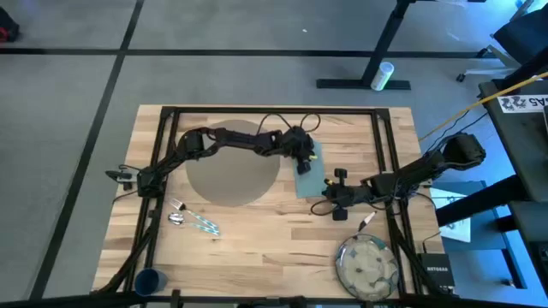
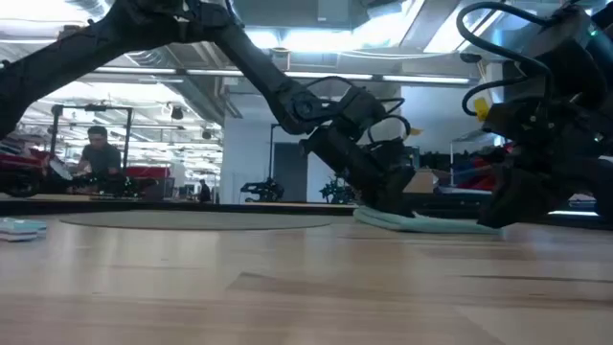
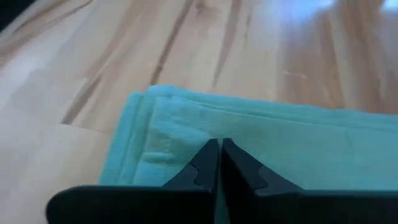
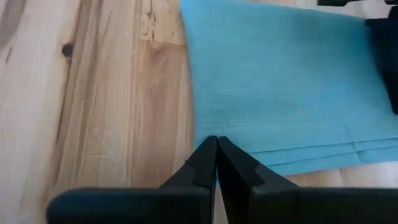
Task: Set table place
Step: Fold the blue table napkin
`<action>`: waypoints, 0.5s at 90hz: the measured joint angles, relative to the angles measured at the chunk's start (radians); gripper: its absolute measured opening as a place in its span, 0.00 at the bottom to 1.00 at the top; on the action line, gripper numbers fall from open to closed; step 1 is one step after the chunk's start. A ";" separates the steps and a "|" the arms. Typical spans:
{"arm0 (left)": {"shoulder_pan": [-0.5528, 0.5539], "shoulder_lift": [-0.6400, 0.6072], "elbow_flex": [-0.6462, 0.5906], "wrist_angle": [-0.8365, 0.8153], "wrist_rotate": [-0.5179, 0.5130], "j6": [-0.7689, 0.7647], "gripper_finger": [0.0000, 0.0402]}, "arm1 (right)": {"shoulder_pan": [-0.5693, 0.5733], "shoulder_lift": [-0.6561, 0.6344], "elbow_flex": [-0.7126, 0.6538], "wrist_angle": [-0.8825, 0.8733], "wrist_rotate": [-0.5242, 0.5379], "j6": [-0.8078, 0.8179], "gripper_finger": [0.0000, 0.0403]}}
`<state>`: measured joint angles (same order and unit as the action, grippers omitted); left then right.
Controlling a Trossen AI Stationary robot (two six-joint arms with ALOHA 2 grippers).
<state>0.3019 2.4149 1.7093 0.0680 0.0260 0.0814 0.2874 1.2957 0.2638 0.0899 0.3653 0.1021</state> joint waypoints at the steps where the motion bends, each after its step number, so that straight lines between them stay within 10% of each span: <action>1: 0.000 -0.001 0.000 -0.001 -0.001 0.001 0.00 | 0.000 0.000 0.000 0.001 0.001 -0.001 0.00; 45: -0.060 -0.191 0.021 -0.123 -0.018 0.086 0.00 | 0.000 0.002 -0.002 0.026 0.002 -0.005 0.00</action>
<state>0.2418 2.2243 1.7306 -0.0553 0.0081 0.1679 0.2878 1.2972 0.2618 0.1157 0.3672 0.0967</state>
